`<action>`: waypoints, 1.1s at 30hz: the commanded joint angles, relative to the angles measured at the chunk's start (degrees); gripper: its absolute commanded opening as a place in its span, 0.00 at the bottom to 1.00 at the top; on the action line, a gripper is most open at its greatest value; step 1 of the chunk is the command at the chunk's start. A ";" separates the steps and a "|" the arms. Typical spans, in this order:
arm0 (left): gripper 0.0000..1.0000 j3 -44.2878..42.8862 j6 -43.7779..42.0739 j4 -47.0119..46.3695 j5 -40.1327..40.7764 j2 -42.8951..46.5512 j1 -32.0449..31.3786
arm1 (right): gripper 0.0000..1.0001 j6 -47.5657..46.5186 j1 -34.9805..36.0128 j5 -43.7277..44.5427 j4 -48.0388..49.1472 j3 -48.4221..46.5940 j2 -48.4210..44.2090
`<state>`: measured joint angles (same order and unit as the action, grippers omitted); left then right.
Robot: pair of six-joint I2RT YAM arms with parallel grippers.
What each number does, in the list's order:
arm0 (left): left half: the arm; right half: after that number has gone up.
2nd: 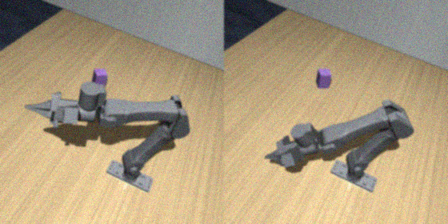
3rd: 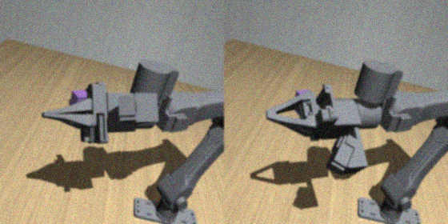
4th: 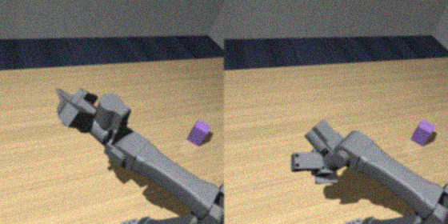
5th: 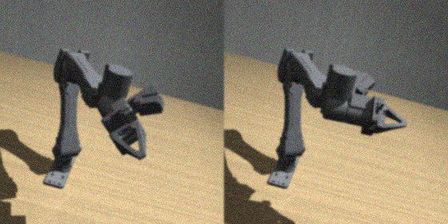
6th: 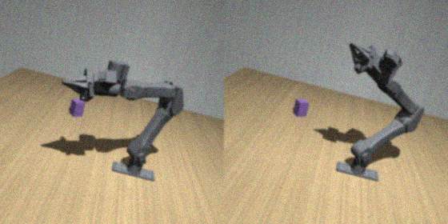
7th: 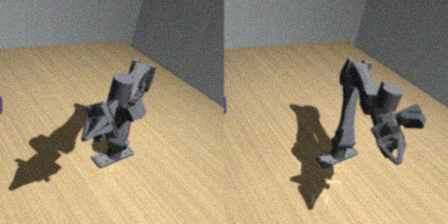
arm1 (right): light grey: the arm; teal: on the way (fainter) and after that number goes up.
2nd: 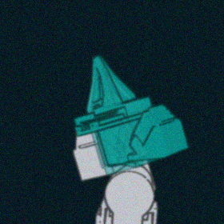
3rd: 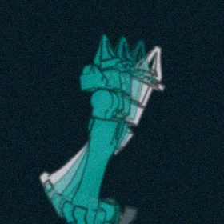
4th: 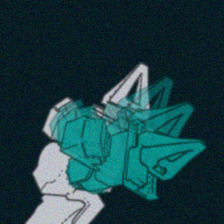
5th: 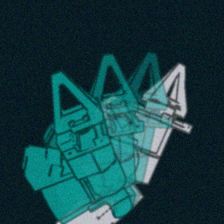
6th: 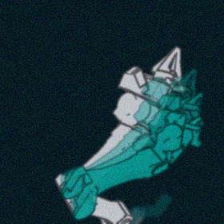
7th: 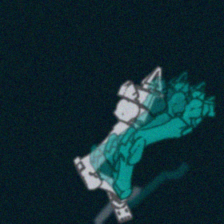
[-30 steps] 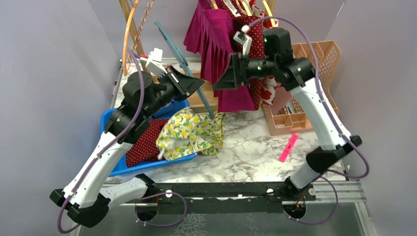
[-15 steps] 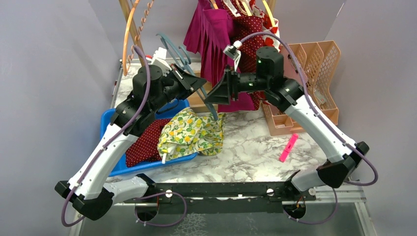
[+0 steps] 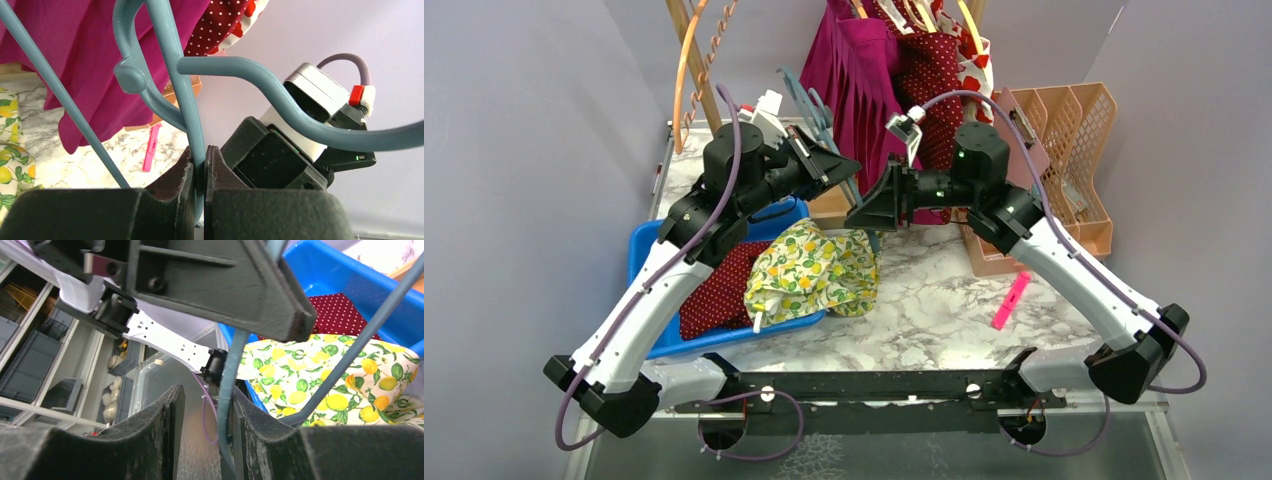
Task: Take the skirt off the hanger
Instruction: Place the hanger at the clothesline.
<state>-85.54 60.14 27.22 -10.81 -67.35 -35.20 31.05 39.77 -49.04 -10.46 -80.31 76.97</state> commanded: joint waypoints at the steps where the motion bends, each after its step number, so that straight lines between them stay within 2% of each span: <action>1: 0.00 -1.80 -0.44 -4.32 -3.73 0.56 1.36 | 0.38 2.27 0.40 -1.64 2.31 0.55 -2.66; 6: 0.00 -1.71 -0.14 -4.95 -6.69 0.64 2.73 | 0.15 5.32 0.40 -3.43 6.07 2.54 -3.31; 7: 0.00 -1.86 0.06 -4.98 -7.36 0.50 2.76 | 0.06 6.33 0.40 -3.54 7.81 2.89 -3.32; 8: 0.00 -1.91 0.22 -5.00 -7.65 0.39 2.79 | 0.01 7.38 0.40 -3.72 9.40 3.09 -3.05; 11: 0.00 -2.14 -1.44 -4.22 -6.80 1.19 2.86 | 0.01 8.20 0.40 0.18 9.56 1.13 -2.05; 14: 0.25 -2.29 -3.19 0.84 -1.59 3.86 2.86 | 0.01 8.46 0.48 5.80 8.80 -2.90 -0.11; 16: 0.50 -1.97 -4.68 2.71 2.01 6.27 2.86 | 0.01 9.44 0.39 6.55 10.04 -6.02 2.51; 17: 0.78 -1.85 -5.58 3.45 3.73 7.67 2.87 | 0.01 9.73 0.40 6.87 10.24 -8.04 4.21; 18: 0.97 -1.83 -6.73 4.12 5.62 8.85 2.86 | 0.01 9.95 0.40 7.24 9.70 -10.32 6.11; 25: 0.99 -2.19 -14.82 9.50 14.34 16.13 2.86 | 0.01 10.63 0.49 14.10 4.35 -31.93 21.48; 33: 0.99 -1.36 -21.34 13.12 14.44 18.77 2.86 | 0.01 13.99 0.49 21.50 -1.24 -56.69 38.39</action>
<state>-86.74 44.47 36.80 2.04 -48.18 -32.58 44.12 40.16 -34.04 -10.35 -127.70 110.83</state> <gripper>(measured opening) 0.987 0.062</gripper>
